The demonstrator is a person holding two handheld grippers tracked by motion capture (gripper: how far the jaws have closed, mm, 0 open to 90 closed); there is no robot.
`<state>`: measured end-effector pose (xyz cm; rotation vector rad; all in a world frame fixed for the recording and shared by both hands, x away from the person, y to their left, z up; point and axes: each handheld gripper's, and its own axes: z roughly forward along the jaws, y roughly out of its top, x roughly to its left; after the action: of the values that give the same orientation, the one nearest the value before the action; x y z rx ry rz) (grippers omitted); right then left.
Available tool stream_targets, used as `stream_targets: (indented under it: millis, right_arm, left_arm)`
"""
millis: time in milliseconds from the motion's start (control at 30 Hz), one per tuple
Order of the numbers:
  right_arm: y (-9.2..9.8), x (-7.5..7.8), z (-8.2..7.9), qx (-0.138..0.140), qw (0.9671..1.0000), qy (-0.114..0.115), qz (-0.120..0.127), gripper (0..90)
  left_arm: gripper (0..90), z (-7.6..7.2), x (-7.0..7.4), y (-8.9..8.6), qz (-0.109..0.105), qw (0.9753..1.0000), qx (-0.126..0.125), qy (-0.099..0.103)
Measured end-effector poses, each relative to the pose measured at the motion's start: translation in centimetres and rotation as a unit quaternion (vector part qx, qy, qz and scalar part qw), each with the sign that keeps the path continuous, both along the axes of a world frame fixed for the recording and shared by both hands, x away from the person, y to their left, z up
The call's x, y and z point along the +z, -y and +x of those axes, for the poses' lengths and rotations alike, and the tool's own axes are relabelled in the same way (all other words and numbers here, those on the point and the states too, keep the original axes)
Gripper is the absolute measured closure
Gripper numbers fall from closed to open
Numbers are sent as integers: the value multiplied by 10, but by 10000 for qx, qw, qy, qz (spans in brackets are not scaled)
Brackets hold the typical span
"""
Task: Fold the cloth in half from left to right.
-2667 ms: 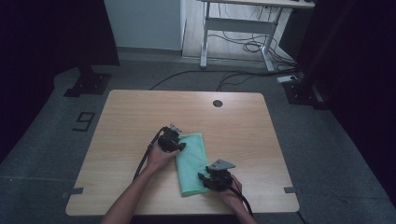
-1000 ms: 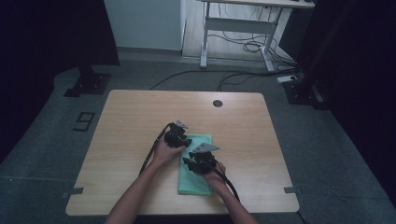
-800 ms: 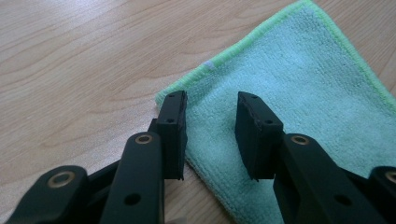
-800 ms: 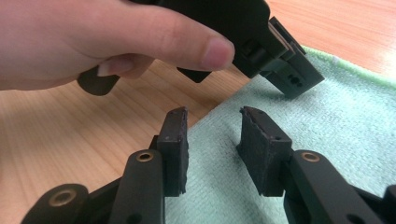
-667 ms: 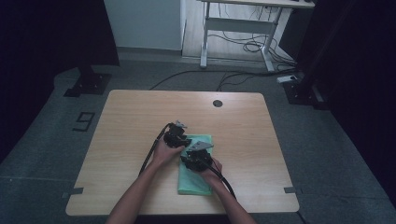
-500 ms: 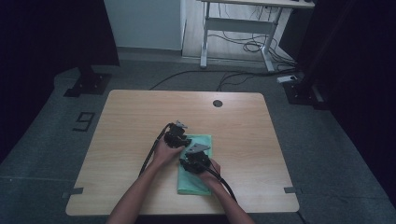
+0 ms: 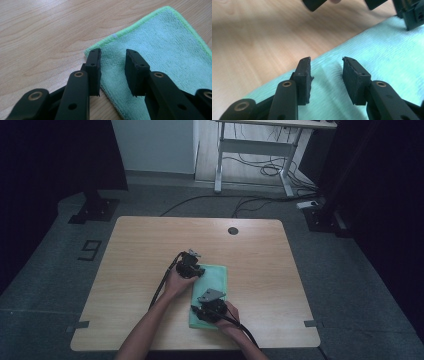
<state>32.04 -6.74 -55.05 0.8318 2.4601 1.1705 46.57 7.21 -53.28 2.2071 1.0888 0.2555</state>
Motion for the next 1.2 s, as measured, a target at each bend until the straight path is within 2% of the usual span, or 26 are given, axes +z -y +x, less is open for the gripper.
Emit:
stream_targets:
  millis: [200,767,900,967,1067,1200]
  right_arm:
    - [7,-1,-15,69,10000,49,34,588]
    - [11,-2,-27,183,9998,47,25,583]
    - [13,-1,-26,232,9997,3,105,526]
    - [18,3,-21,219,9992,-104,319,497]
    - [29,13,-15,92,9987,-7,501,487]
    - [44,21,-2,-166,9983,62,553,471]
  left_arm:
    - [657,-1,0,0,-25,10000,30,7]
    - [655,-1,0,-1,-50,10000,41,-10]
    - [615,0,1,0,-88,9999,49,-77]
    - [588,-1,5,-3,-106,9999,101,14]
    - [572,-1,15,-15,-181,9995,236,120]
    - [556,0,21,-30,-227,9990,368,147]
